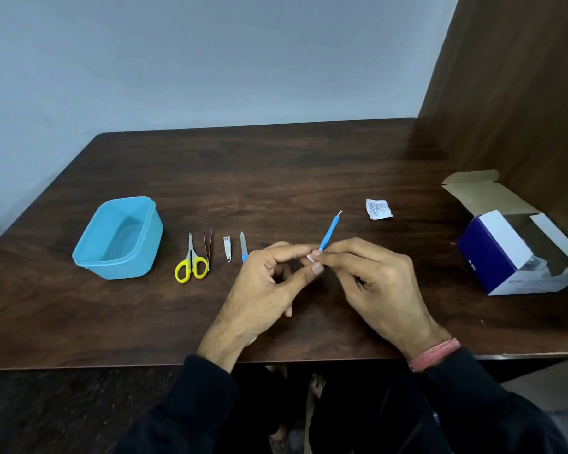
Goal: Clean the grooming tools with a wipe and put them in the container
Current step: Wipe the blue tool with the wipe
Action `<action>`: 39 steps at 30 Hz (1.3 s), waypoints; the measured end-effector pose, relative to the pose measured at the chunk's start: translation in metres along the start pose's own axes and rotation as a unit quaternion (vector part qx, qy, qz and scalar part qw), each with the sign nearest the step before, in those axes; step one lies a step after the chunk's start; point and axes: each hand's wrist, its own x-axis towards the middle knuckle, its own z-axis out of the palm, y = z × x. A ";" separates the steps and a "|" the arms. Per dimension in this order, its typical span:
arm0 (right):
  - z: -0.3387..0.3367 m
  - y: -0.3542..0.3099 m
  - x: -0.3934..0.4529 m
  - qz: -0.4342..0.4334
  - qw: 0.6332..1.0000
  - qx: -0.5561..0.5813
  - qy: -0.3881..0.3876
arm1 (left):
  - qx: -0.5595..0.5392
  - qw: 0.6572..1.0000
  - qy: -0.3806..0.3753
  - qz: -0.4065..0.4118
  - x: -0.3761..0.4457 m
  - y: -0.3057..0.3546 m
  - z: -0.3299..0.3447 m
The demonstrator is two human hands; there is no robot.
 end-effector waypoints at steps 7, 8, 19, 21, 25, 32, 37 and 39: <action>0.003 0.002 -0.004 -0.039 0.997 -0.063 -0.031 | -0.117 0.990 -0.001 -0.077 0.001 0.007 -0.003; 0.003 0.002 -0.004 -0.047 0.996 -0.072 -0.036 | -0.097 0.992 0.003 -0.079 0.001 0.007 -0.002; 0.005 0.001 -0.008 -0.111 0.988 -0.077 -0.074 | -0.079 0.993 -0.014 -0.081 0.007 0.020 -0.003; 0.003 0.000 -0.007 -0.127 0.985 -0.084 -0.078 | -0.086 0.993 -0.001 -0.085 0.007 0.019 -0.002; 0.002 -0.002 -0.007 -0.147 0.980 -0.091 -0.102 | -0.102 0.990 0.048 -0.086 0.007 0.016 0.001; 0.006 -0.008 -0.006 -0.093 0.991 -0.073 -0.059 | -0.141 0.983 0.093 -0.074 0.007 0.016 0.001; 0.006 -0.011 -0.007 -0.095 0.992 -0.064 -0.046 | -0.155 0.978 0.121 -0.067 0.007 0.013 0.002; 0.006 -0.011 -0.007 -0.095 0.992 -0.065 -0.044 | -0.153 0.977 0.131 -0.065 0.008 0.010 0.003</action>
